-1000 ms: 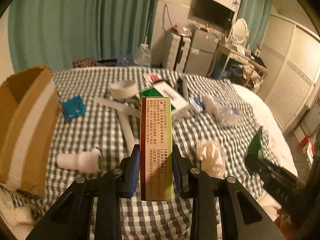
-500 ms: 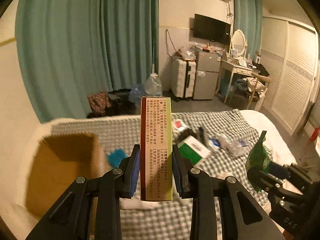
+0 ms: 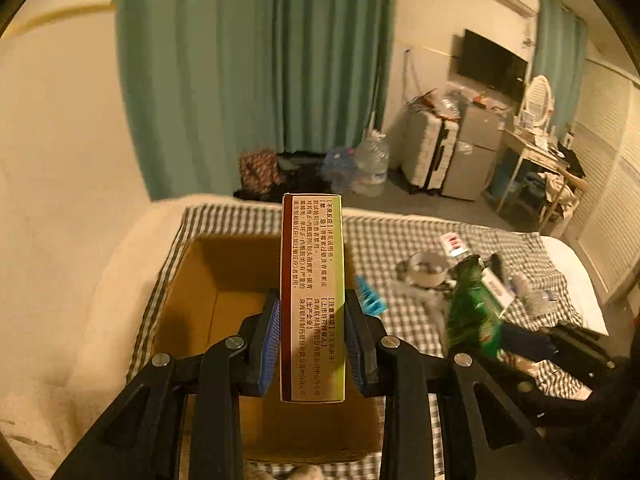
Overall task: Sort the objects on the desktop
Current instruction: 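Carry both items over the cardboard box and release them inside, then move both grippers back to the items on the sheet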
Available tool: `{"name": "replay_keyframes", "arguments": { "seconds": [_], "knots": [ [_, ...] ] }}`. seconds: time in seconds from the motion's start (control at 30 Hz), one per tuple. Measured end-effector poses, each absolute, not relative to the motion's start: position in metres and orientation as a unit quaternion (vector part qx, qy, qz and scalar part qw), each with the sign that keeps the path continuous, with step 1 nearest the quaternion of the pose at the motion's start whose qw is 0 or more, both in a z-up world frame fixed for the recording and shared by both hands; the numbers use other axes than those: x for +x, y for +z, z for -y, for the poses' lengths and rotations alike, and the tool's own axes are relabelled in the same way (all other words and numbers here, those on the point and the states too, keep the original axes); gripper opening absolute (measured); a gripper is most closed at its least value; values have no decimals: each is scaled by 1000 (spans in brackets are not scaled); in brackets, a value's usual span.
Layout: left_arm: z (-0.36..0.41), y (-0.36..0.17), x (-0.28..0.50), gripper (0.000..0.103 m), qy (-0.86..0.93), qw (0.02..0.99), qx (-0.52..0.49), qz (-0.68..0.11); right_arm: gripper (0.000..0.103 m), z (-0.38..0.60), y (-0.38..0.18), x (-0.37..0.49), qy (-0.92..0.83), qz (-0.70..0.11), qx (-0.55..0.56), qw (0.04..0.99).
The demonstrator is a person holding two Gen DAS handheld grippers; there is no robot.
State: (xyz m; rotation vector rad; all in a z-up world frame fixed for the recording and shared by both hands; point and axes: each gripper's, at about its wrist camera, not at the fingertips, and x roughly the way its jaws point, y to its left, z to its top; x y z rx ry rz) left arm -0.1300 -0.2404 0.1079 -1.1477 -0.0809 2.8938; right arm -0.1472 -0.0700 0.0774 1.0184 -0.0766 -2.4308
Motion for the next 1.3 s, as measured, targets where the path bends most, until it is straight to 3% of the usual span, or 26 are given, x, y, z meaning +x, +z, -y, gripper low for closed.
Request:
{"name": "replay_keyframes", "arguments": {
  "seconds": [0.3,0.33,0.4,0.43,0.47,0.77,1.0,1.3],
  "knots": [
    [304,53,-143,30,911,4,-407,61,38,130,26,-188,-864,16,431,260],
    [305,49,-140,32,910,0,-409,61,43,131,24,-191,-864,18,431,260],
    [310,46,-142,50,910,-13,-410,62,64,134,26,-193,-871,20,421,252],
    [314,46,-143,77,910,-26,-408,62,77,136,30,-191,-877,20,413,245],
    [317,47,-141,93,913,-39,-401,64,80,135,34,-190,-884,21,402,237],
    [296,68,-118,100,932,-48,-356,44,81,47,60,-154,-927,59,324,181],
    [184,79,-96,103,934,57,-350,37,83,-77,65,-107,-947,63,306,72],
    [47,0,-91,103,910,68,-409,2,88,-188,15,-57,-942,98,322,-11]
  ]
}}
